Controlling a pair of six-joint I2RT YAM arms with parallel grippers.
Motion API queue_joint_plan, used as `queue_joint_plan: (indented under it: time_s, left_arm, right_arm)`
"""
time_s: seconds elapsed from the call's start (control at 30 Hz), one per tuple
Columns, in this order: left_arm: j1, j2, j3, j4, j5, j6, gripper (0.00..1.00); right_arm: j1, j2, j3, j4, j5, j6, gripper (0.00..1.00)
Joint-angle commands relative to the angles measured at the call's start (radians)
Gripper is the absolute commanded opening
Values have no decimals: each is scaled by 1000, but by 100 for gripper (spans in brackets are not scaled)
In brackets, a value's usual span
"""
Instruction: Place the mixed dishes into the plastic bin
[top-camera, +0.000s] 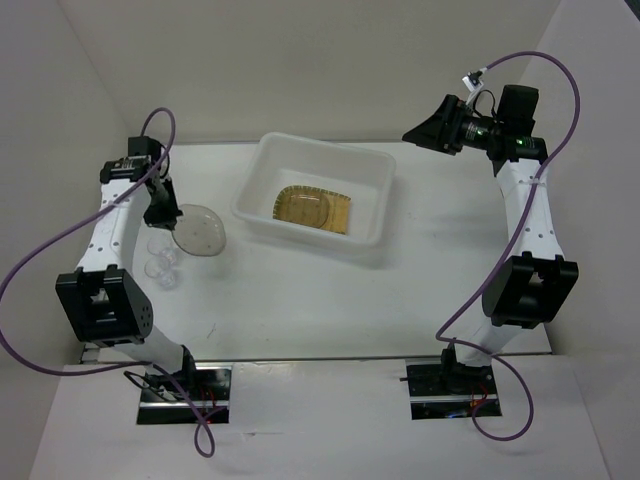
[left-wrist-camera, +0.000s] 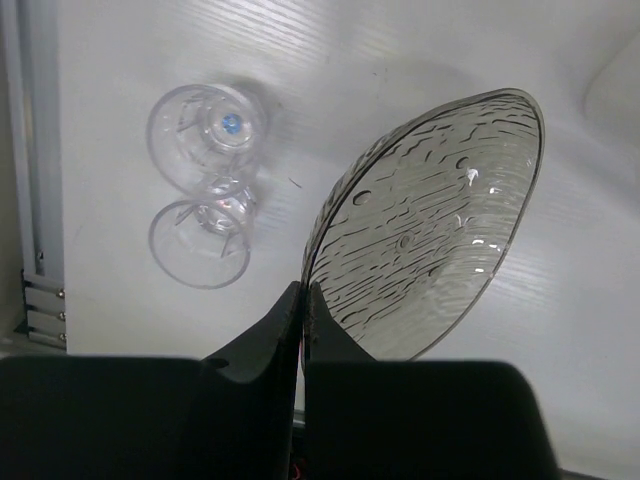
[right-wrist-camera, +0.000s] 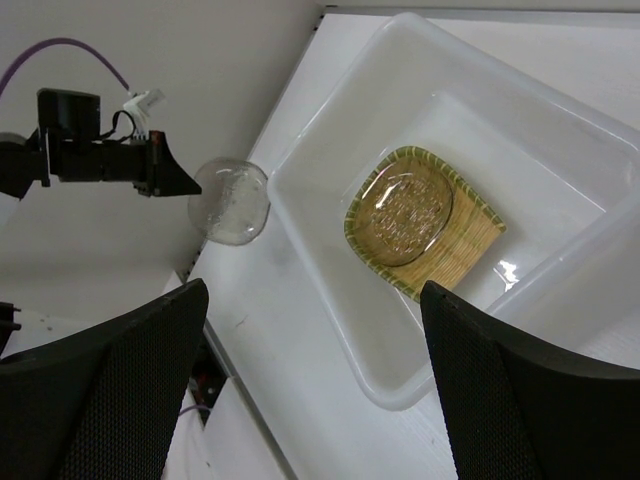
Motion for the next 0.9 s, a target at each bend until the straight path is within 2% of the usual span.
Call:
queue_joint_plan:
  time_s: [0.0,0.27,0.43,0.63,0.87]
  left_arm:
    - [16,-44,95,-25,-79,-51,0]
    - [16,-64,328,-16,-19,-136,0]
    - [16,-54,359,126,249,-136,0]
    - [-7,53,347,250,554,-90,0]
    - [-117,292,500,326,662,-38,0]
  right_arm:
    - [4,-49,-11,17,-7,-18,91]
    - [4,-58,-31,17,2,-18,91]
    - [4,-67,-51,17,2,-18,91]
    - [4,-77,-69,27,2,-18,91]
    - [-5,-86,-78,27,2,-38,91]
